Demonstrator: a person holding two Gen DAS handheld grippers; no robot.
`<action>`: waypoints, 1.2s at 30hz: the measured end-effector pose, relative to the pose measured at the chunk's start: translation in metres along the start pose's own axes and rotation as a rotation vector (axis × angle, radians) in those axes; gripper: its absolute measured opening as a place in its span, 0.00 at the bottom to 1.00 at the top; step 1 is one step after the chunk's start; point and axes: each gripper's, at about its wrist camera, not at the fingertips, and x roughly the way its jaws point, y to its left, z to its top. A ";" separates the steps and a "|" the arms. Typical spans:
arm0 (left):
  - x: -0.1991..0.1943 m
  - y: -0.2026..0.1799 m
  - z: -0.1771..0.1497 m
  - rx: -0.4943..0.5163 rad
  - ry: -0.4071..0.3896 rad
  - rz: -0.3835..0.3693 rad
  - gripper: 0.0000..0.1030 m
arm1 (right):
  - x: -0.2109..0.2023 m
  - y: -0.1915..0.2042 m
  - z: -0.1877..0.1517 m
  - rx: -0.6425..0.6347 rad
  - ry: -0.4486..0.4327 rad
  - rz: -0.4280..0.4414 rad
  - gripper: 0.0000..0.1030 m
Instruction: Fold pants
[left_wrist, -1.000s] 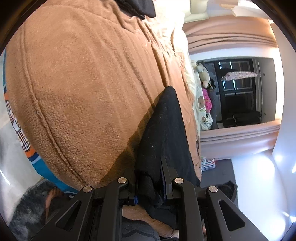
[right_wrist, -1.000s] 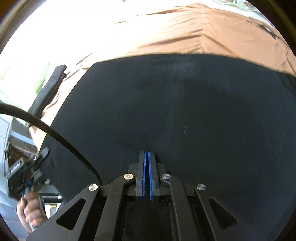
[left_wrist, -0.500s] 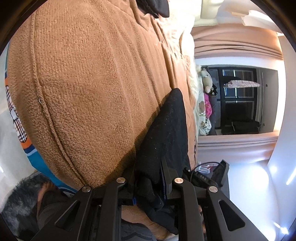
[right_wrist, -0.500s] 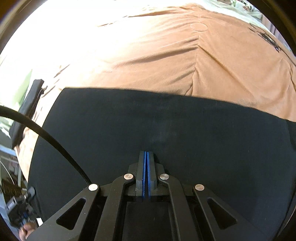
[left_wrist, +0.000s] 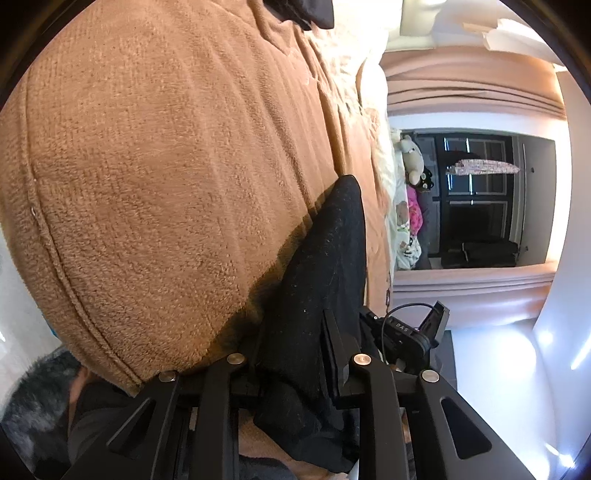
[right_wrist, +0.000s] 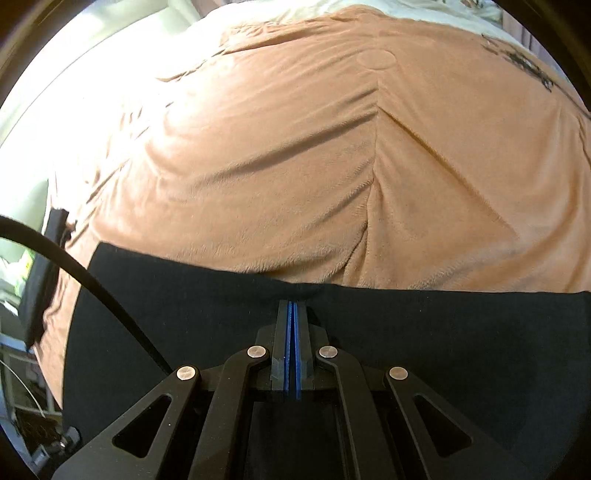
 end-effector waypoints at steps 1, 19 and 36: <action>-0.001 -0.001 -0.001 0.004 -0.002 -0.001 0.14 | 0.000 -0.001 -0.002 0.012 0.003 0.008 0.00; -0.013 -0.087 -0.009 0.219 -0.006 -0.069 0.11 | -0.048 -0.007 -0.116 -0.015 0.090 0.187 0.00; 0.012 -0.200 -0.049 0.466 0.062 -0.111 0.11 | -0.113 -0.057 -0.189 -0.010 0.028 0.350 0.00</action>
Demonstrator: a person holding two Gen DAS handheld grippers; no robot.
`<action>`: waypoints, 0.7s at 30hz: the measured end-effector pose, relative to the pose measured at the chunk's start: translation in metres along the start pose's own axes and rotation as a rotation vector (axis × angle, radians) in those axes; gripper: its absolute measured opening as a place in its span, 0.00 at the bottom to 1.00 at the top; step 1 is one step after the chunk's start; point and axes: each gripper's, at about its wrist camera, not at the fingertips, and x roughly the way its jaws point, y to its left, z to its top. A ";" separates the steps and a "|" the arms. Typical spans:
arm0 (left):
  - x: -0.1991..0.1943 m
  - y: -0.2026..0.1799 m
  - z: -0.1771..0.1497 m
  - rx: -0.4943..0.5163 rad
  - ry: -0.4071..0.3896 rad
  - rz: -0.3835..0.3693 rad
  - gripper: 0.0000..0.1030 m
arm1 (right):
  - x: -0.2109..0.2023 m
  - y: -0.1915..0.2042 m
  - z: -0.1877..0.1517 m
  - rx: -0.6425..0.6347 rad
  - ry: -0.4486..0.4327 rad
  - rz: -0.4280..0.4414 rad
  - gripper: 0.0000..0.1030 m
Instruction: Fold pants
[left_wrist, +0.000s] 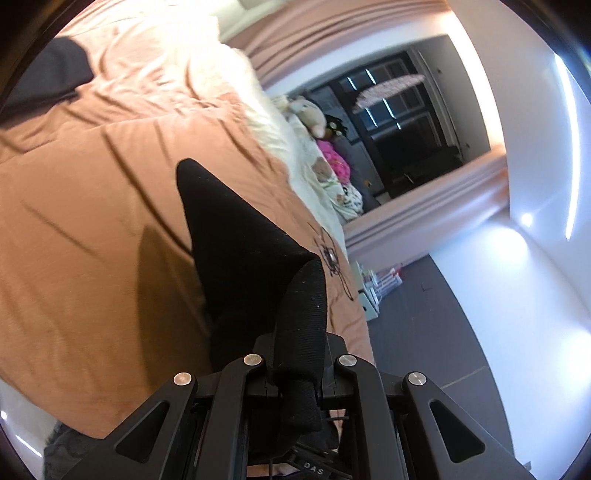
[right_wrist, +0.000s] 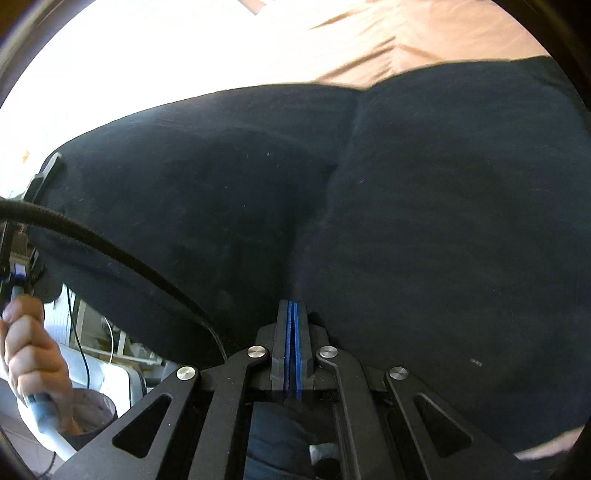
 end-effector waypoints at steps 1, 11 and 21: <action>0.003 -0.006 0.000 0.012 0.005 -0.001 0.11 | -0.010 -0.004 -0.001 0.000 -0.019 0.002 0.00; 0.047 -0.062 -0.017 0.131 0.092 -0.032 0.10 | -0.093 -0.055 -0.010 0.048 -0.181 0.008 0.01; 0.095 -0.103 -0.048 0.218 0.192 -0.045 0.10 | -0.153 -0.105 -0.053 0.134 -0.325 -0.007 0.57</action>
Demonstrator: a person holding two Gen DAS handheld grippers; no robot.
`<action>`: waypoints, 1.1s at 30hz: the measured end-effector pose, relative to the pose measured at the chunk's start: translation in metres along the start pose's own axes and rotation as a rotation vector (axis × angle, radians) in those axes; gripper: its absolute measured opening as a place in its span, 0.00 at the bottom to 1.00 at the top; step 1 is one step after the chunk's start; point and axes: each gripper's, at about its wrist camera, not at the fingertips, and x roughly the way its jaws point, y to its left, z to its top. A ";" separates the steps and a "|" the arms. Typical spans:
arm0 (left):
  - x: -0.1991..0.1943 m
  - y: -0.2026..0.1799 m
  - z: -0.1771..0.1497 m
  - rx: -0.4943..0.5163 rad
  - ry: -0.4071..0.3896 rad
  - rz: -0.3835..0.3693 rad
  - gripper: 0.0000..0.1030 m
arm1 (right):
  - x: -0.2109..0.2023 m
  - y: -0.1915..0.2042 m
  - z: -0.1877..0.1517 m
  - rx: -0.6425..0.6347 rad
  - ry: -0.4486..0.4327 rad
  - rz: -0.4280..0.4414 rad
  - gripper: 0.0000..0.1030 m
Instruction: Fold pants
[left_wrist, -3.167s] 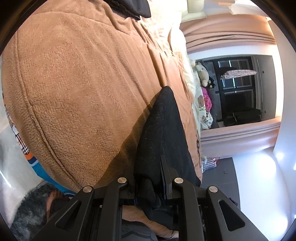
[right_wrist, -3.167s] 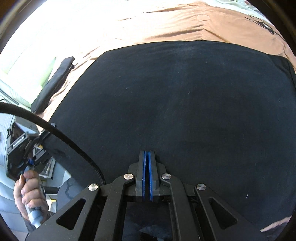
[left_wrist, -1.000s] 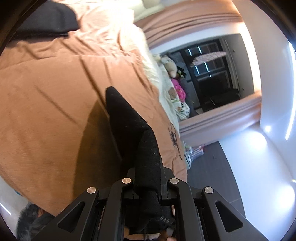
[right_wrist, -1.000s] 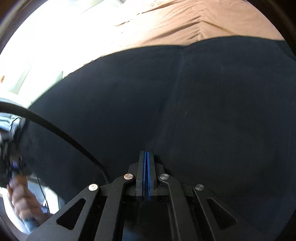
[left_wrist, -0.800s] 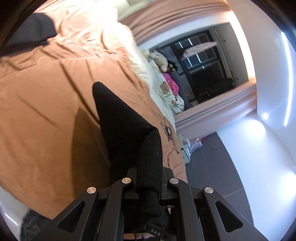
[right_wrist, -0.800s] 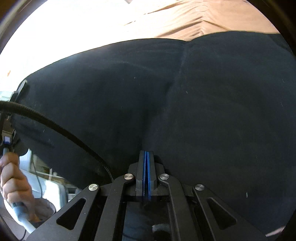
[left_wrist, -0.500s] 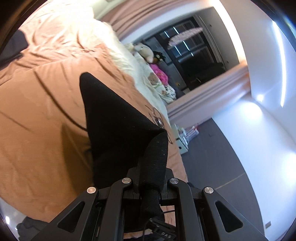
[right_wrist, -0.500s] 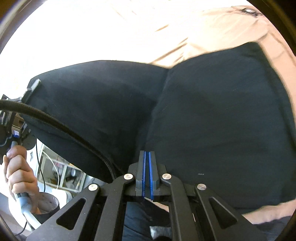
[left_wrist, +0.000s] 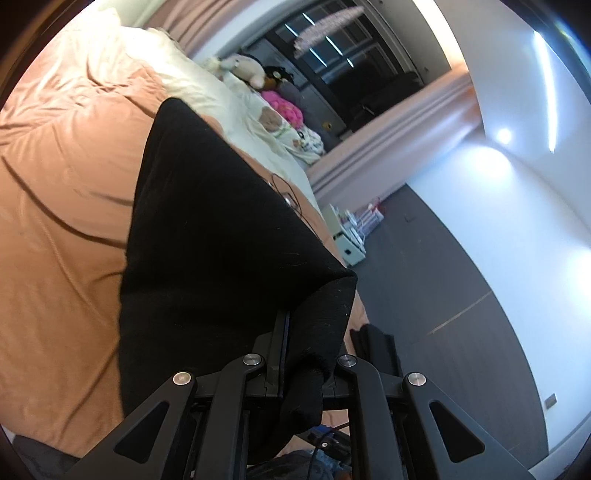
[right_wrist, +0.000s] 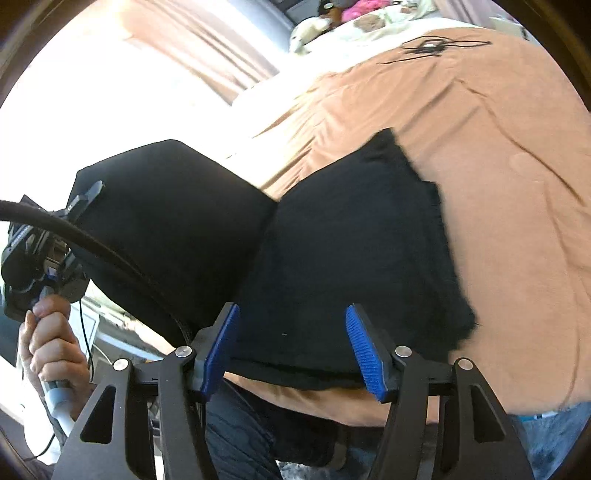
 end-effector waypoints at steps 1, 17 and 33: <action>0.006 -0.003 -0.002 0.006 0.010 -0.002 0.10 | -0.007 -0.005 -0.002 0.010 -0.008 -0.003 0.57; 0.121 -0.010 -0.053 0.033 0.263 0.002 0.10 | -0.089 -0.073 -0.038 0.195 -0.092 -0.101 0.57; 0.156 -0.016 -0.091 0.060 0.370 0.020 0.11 | -0.114 -0.088 -0.049 0.254 -0.093 -0.116 0.57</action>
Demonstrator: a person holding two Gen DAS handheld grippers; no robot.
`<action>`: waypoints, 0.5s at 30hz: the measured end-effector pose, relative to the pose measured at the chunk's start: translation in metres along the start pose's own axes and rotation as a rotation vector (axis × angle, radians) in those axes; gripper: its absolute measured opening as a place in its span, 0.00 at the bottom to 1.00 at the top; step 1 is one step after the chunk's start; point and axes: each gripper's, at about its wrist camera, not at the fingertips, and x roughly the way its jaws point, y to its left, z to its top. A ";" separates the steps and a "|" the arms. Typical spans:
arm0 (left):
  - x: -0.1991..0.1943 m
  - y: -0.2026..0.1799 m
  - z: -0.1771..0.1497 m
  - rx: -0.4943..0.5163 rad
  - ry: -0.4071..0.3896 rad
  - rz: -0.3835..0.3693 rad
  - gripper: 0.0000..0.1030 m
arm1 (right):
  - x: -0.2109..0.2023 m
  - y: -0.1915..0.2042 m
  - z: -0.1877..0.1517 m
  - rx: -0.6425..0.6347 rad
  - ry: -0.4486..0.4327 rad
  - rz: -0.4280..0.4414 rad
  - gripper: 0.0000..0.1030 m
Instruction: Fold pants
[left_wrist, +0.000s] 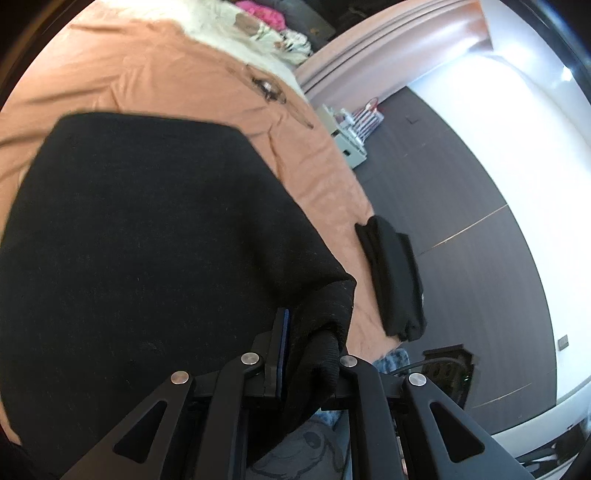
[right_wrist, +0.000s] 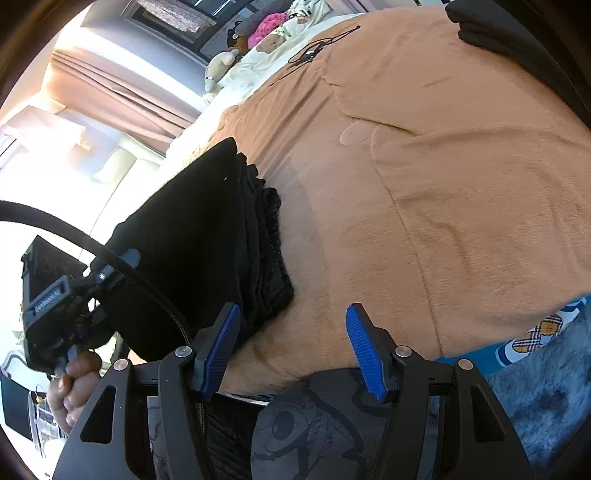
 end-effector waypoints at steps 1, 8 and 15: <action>0.007 0.003 -0.002 -0.007 0.021 0.009 0.11 | 0.001 -0.001 0.001 0.003 0.002 0.000 0.57; 0.015 0.008 -0.003 -0.031 0.073 -0.006 0.43 | 0.002 0.001 0.007 -0.007 0.002 0.016 0.57; -0.021 0.010 -0.006 -0.014 0.011 -0.004 0.71 | 0.006 0.013 0.013 -0.026 -0.016 0.043 0.57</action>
